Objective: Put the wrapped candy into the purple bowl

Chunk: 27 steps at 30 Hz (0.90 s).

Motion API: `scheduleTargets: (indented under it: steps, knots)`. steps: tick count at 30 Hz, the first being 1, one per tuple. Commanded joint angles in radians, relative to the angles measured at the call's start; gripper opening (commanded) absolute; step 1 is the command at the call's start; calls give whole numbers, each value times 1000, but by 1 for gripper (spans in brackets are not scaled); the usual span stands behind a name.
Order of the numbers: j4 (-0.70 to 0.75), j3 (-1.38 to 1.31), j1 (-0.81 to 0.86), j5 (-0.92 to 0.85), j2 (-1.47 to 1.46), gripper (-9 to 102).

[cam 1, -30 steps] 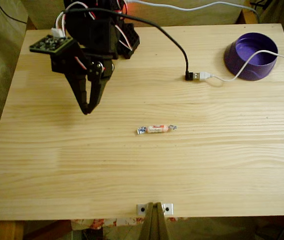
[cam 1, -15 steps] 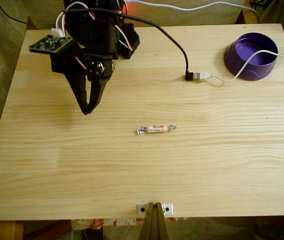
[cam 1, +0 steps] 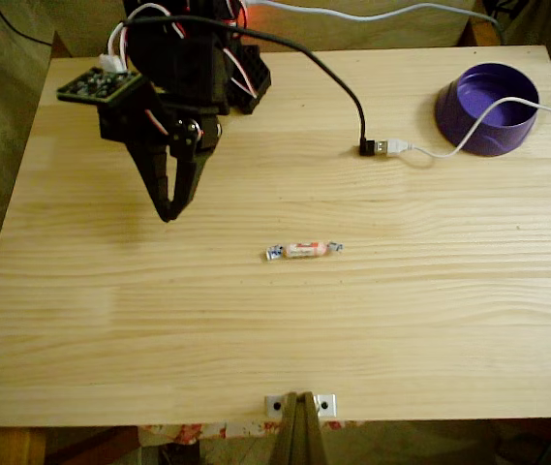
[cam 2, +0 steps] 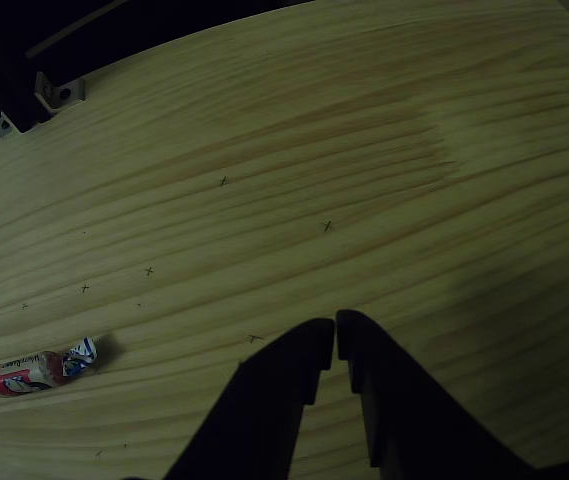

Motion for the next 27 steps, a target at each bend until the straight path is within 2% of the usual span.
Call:
scheduleTargets:
  steps: [1,14,20,27]
  knots:
    - [0,-18,5,3,11,-2]
    - [0,-18,3,5,11,-2]
    - [0,-17,-44,-52,11,-2]
    - [-2,-17,-6,-14,11,-2]
